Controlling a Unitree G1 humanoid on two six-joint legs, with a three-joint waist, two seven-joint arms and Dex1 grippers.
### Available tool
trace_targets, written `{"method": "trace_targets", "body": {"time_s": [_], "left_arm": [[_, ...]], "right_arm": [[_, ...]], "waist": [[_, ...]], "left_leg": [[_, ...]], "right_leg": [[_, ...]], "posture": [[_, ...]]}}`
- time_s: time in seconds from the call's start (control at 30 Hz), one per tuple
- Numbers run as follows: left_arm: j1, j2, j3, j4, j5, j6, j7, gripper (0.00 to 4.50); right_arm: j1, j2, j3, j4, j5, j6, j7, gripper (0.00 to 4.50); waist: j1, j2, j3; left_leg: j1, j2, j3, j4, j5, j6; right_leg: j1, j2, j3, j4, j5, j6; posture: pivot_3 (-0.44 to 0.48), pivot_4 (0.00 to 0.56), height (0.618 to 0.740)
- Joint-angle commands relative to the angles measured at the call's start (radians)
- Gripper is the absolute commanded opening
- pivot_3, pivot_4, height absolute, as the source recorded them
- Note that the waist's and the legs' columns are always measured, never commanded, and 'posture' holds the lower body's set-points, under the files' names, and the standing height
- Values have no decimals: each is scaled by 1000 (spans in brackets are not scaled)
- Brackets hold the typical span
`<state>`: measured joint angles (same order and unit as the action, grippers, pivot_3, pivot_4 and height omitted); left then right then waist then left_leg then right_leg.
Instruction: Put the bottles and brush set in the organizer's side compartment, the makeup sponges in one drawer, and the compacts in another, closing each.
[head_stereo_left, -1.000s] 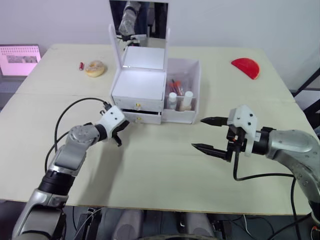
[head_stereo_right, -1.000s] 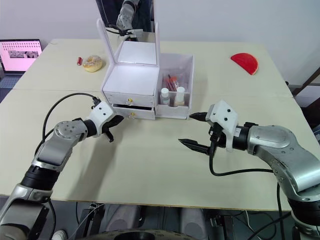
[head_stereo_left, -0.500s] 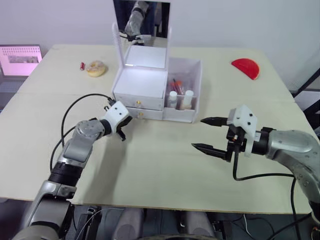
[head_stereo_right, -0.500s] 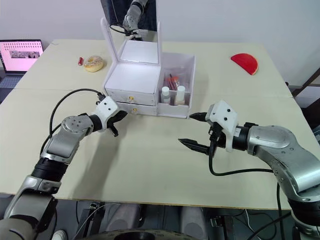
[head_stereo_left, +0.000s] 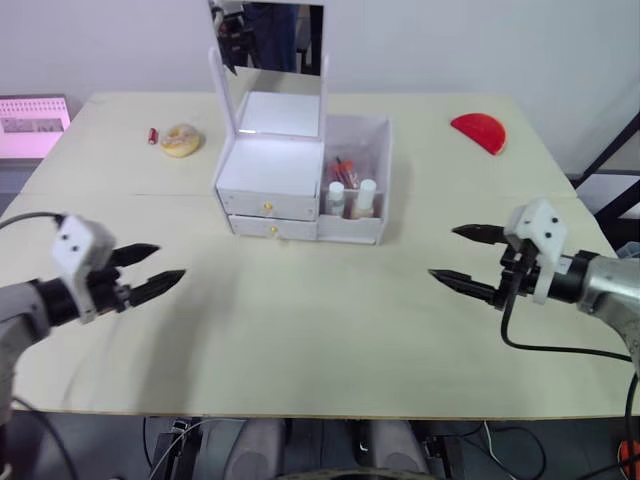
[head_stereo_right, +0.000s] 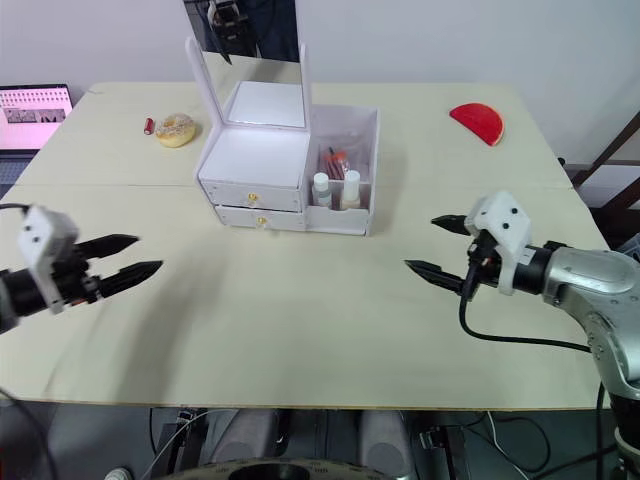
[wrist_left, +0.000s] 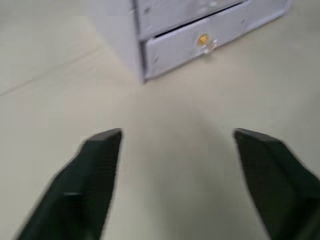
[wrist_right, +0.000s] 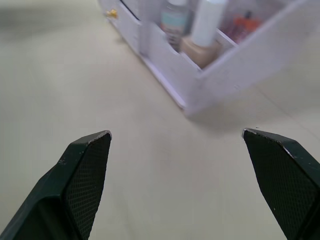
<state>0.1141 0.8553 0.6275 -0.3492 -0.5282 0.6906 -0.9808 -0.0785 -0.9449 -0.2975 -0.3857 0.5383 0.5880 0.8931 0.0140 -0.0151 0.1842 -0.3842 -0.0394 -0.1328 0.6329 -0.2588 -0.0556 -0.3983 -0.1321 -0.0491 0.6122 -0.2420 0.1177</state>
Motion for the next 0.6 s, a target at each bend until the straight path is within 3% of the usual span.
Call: {"method": "trace_targets", "body": {"time_s": [0.03, 0.27, 0.6], "left_arm": [[47, 21, 155, 12, -36, -8, -15, 4456], [188, 20, 370, 73, -46, -18, -30, 4456], [196, 7, 349, 52, -57, -44, 18, 4456]], "right_arm": [[17, -4, -72, 44, -6, -41, 18, 4500], [122, -23, -193, 216, -47, -150, 92, 4500], [125, -18, -185, 221, -52, -172, 109, 4500]], "waist": [[0, 0, 0], [-2, 0, 0], [-2, 0, 0]], "left_leg": [[0, 0, 0, 0, 0, 0], [-1, 0, 3, -1, 0, 0], [0, 3, 5, 0, 0, 0]], "right_leg": [[0, 0, 0, 0, 0, 0], [-1, 0, 1, -2, 2, -4], [-2, 0, 1, -1, 1, -2]], "posture": [[0, 150, 739], [0, 150, 739], [0, 150, 739]]}}
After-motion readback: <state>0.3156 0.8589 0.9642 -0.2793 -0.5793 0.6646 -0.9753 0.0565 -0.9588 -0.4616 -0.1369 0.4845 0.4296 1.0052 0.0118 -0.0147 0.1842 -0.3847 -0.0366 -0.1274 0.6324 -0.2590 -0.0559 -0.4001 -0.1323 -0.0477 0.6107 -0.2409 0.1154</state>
